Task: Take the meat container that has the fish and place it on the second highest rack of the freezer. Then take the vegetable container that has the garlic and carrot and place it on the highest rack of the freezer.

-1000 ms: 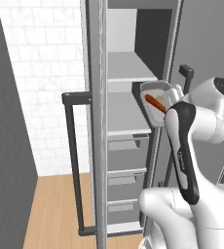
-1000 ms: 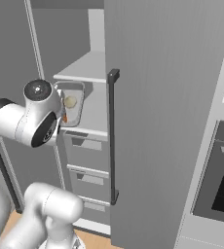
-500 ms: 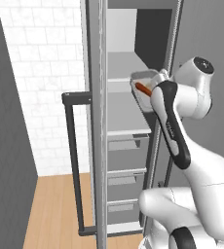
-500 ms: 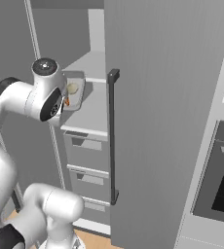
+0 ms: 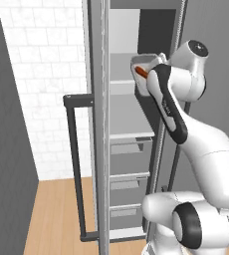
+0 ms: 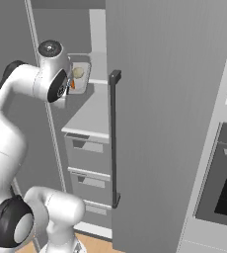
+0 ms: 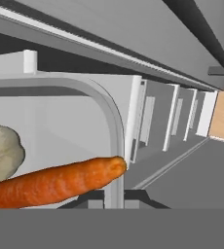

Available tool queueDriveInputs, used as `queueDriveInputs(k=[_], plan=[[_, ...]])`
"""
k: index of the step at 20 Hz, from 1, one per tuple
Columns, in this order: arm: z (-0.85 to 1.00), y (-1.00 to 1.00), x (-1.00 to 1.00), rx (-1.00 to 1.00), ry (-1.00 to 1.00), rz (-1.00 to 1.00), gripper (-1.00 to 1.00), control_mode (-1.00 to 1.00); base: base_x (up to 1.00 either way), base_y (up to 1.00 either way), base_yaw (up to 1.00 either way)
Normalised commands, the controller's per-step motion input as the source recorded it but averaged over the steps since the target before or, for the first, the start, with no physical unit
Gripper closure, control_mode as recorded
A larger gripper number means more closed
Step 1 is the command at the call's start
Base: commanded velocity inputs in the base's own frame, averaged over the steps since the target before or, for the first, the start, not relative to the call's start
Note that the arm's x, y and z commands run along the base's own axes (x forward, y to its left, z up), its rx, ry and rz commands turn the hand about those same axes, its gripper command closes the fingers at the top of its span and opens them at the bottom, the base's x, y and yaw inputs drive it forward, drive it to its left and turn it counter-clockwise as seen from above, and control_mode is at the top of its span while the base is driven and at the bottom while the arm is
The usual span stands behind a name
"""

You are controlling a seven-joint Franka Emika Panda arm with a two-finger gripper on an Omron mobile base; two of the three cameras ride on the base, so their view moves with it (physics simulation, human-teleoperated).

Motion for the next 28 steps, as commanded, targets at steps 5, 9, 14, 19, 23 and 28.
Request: queueDriveInputs(k=[5, 9, 14, 19, 23, 28], plan=[[0.41, 0.01, 0.52, 0.0, 0.03, -0.08, 1.0, -1.0, 0.0, 0.0, 0.0], [0.03, 0.07, 0.78, 0.0, 0.02, -0.07, 1.0, -1.0, 0.0, 0.0, 0.0], [-0.01, 0.0, 0.97, 0.0, 0.06, -0.05, 1.0, -1.0, 0.0, 0.0, 0.0], [-0.09, 0.0, 1.0, 0.0, 0.06, -0.05, 1.0, -1.0, 0.0, 0.0, 0.0], [-0.19, 0.02, 0.93, -0.01, 0.03, -0.05, -1.0, -1.0, 0.0, 0.0, 0.0], [-0.57, 0.0, 0.14, -0.05, -0.26, 0.0, -1.0, -1.0, 0.0, 0.0, 0.0]])
